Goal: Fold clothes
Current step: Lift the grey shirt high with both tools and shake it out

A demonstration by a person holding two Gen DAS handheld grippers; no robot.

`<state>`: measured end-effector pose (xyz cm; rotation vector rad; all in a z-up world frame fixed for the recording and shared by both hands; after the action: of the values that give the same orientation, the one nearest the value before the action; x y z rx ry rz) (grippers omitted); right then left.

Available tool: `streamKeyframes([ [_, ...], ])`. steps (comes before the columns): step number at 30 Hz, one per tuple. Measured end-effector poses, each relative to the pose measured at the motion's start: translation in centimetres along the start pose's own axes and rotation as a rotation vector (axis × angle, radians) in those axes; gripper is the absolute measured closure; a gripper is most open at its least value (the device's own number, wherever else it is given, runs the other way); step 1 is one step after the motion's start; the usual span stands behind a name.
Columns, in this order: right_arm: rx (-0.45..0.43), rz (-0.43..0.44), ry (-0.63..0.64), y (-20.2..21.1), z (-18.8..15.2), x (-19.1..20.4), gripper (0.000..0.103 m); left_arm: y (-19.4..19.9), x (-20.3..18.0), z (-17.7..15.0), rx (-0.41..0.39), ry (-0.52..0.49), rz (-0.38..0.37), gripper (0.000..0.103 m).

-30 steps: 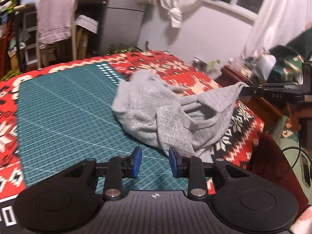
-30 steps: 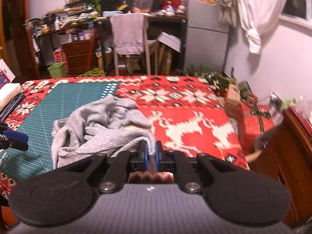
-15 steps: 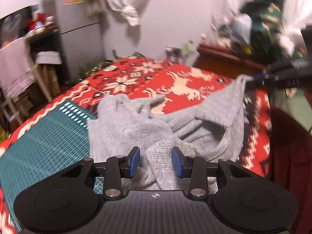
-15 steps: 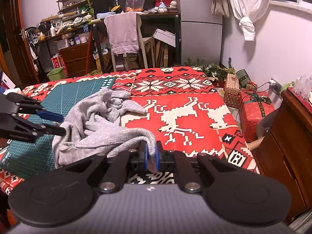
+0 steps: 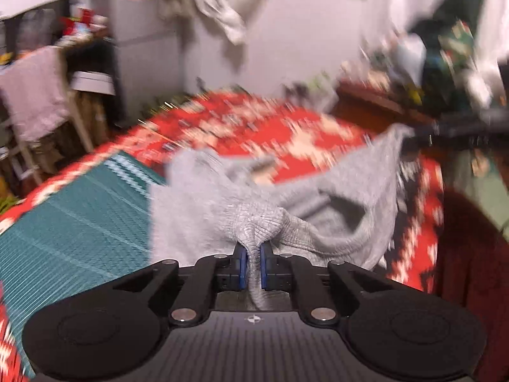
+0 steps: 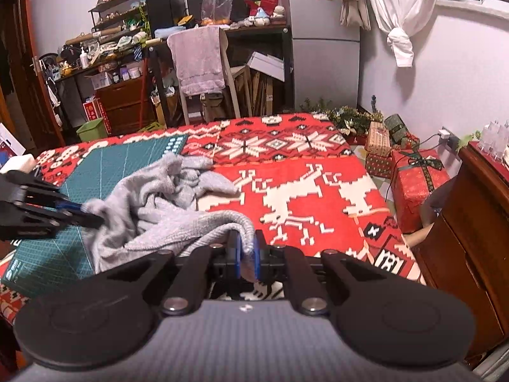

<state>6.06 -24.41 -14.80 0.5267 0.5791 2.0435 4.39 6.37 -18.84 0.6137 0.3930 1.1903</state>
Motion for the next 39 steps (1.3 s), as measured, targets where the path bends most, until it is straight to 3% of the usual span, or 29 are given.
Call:
streamKeyframes([
  [6, -0.064, 0.007, 0.035, 0.7, 2.8, 1.9, 0.095, 6.5, 4.4, 0.9, -0.165, 0.208, 0.130, 0.096],
  [17, -0.257, 0.062, 0.181, 4.3, 10.5, 9.4, 0.095, 16.6, 8.0, 4.1, -0.443, 0.367, 0.290, 0.097],
  [26, -0.494, 0.108, 0.266, 13.0, 18.7, 15.0, 0.095, 27.3, 7.5, 9.5, -0.651, 0.349, 0.361, 0.097],
  [31, -0.615, 0.144, 0.301, 19.6, 20.9, 17.5, 0.095, 34.7, 5.8, 11.6, -0.795, 0.298, 0.372, 0.097],
  [37, -0.668, 0.206, 0.315, 24.7, 21.2, 19.6, 0.095, 39.3, 4.3, 11.8, -0.835, 0.268, 0.399, 0.097],
  [39, -0.643, 0.217, 0.321, 24.5, 20.7, 20.1, 0.095, 38.0, 5.0, 10.7, -0.792, 0.303, 0.397, 0.097],
])
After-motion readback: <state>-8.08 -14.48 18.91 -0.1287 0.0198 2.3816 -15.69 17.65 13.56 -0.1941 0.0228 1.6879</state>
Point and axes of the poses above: each gripper's, at about its wrist camera, not at the fingertips, and y roughly against the way its jaws point, x to its left, z to its top, the point moved 5 cm from there along -y, roughly the way its jaws point, and after that the axes turned 4 degrees about z, right-handed, at the moved point
